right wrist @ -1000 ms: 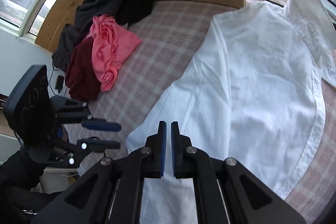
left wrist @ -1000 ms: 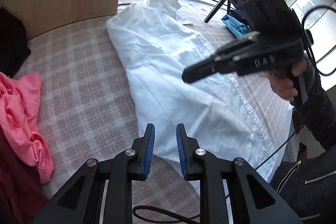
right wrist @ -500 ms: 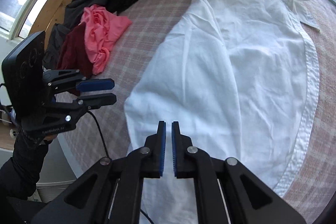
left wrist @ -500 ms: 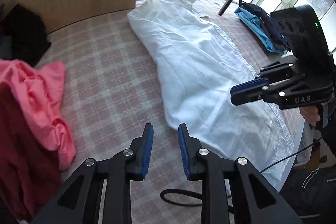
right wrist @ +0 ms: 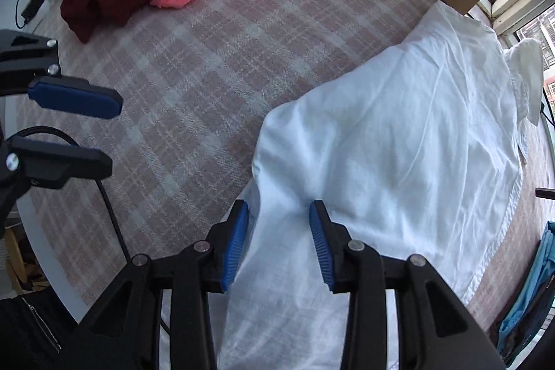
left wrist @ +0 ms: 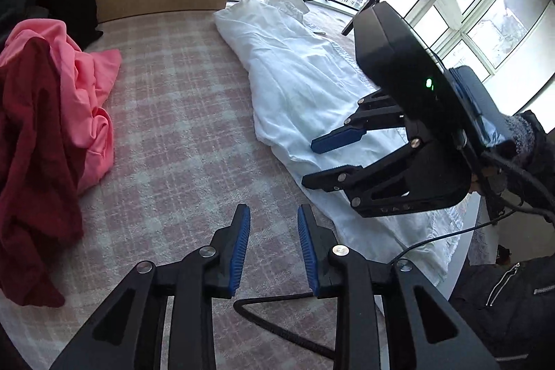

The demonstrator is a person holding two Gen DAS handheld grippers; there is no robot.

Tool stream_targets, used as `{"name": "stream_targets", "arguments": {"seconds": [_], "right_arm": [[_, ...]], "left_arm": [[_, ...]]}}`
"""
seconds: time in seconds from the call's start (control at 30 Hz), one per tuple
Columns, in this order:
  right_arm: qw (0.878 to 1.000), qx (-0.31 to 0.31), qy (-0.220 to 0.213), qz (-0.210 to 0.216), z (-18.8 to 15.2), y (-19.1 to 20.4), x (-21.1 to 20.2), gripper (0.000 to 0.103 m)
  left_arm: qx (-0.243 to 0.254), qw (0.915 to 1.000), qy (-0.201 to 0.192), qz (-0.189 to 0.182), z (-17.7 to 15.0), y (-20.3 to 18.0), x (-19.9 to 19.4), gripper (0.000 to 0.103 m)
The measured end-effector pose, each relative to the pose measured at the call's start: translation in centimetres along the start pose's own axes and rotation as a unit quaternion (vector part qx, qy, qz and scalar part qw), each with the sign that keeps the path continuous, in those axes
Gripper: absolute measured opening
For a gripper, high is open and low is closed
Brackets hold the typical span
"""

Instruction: Fold clothes

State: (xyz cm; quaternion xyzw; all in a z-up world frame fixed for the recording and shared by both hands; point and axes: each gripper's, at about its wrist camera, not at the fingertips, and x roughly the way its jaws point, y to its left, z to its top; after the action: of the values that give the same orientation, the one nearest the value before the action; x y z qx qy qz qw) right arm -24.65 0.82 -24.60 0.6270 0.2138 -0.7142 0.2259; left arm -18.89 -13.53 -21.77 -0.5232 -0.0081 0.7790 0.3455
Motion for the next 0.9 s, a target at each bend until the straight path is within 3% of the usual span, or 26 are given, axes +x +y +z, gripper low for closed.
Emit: {"name": "stream_targets", "arguments": {"seconds": [0.03, 0.1, 0.23, 0.33, 0.67, 0.77, 0.9], "right_arm": [[1.0, 0.009, 0.0, 0.009, 0.0, -0.5, 0.0, 0.035], [0.999, 0.035, 0.001, 0.025, 0.1, -1.7, -0.3, 0.018], [0.996, 0.067, -0.004, 0.054, -0.2, -3.6, -0.9, 0.009], [0.991, 0.097, -0.019, 0.088, -0.8, -4.9, -1.7, 0.008], [0.983, 0.133, -0.074, 0.106, -2.3, -7.1, -5.1, 0.005], [0.98, 0.136, -0.092, 0.112, -2.5, -7.0, -6.4, 0.005], [0.986, 0.109, -0.079, 0.099, -2.2, -6.0, -6.1, 0.005]], "left_arm": [[-0.003, 1.0, 0.001, -0.002, -0.2, 0.0, 0.3, 0.027], [-0.005, 0.9999, -0.001, -0.016, -0.3, -0.2, 0.7, 0.027], [0.001, 0.9997, -0.012, -0.023, -0.3, -1.0, 1.4, 0.027], [0.007, 0.999, -0.018, -0.04, -0.1, -1.7, 1.8, 0.027], [0.031, 0.9949, -0.023, -0.094, 1.9, -3.7, 4.7, 0.03], [0.04, 0.9948, -0.016, -0.092, 2.7, -4.3, 5.9, 0.032], [0.043, 0.9958, 0.0, -0.081, 3.3, -4.5, 7.4, 0.032]]}}
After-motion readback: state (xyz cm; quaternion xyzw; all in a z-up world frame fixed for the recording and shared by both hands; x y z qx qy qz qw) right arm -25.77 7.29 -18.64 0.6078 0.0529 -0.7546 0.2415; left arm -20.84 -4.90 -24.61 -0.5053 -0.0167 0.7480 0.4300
